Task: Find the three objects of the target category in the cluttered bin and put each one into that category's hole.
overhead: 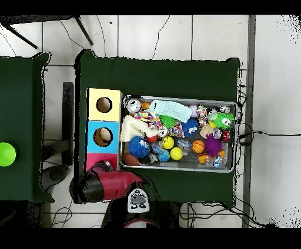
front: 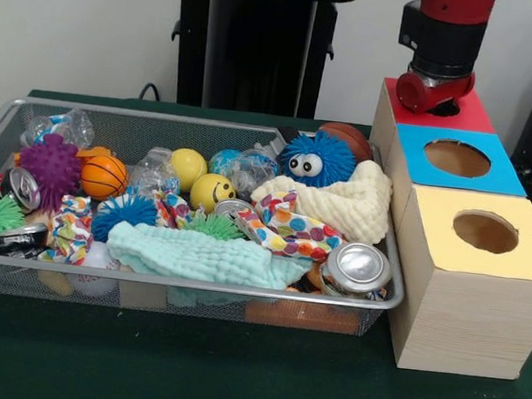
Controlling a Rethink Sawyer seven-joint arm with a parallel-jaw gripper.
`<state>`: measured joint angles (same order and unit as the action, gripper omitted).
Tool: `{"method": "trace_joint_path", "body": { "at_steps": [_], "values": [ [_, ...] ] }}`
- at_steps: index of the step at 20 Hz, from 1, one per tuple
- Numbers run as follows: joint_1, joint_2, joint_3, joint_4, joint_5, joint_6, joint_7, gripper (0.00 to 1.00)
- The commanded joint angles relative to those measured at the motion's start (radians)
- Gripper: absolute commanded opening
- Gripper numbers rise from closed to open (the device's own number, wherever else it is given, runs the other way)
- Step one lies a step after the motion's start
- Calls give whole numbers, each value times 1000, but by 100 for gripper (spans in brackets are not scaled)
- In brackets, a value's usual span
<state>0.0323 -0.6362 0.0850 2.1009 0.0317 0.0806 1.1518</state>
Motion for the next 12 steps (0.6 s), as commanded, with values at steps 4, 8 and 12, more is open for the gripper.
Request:
{"method": "trace_joint_path", "body": {
  "at_steps": [4,8,12],
  "values": [
    [-33,-83,40,62,71,67,278,100],
    [-9,-163,16,66,87,124,271,100],
    [10,-227,-5,72,104,180,273,100]
  ]
}}
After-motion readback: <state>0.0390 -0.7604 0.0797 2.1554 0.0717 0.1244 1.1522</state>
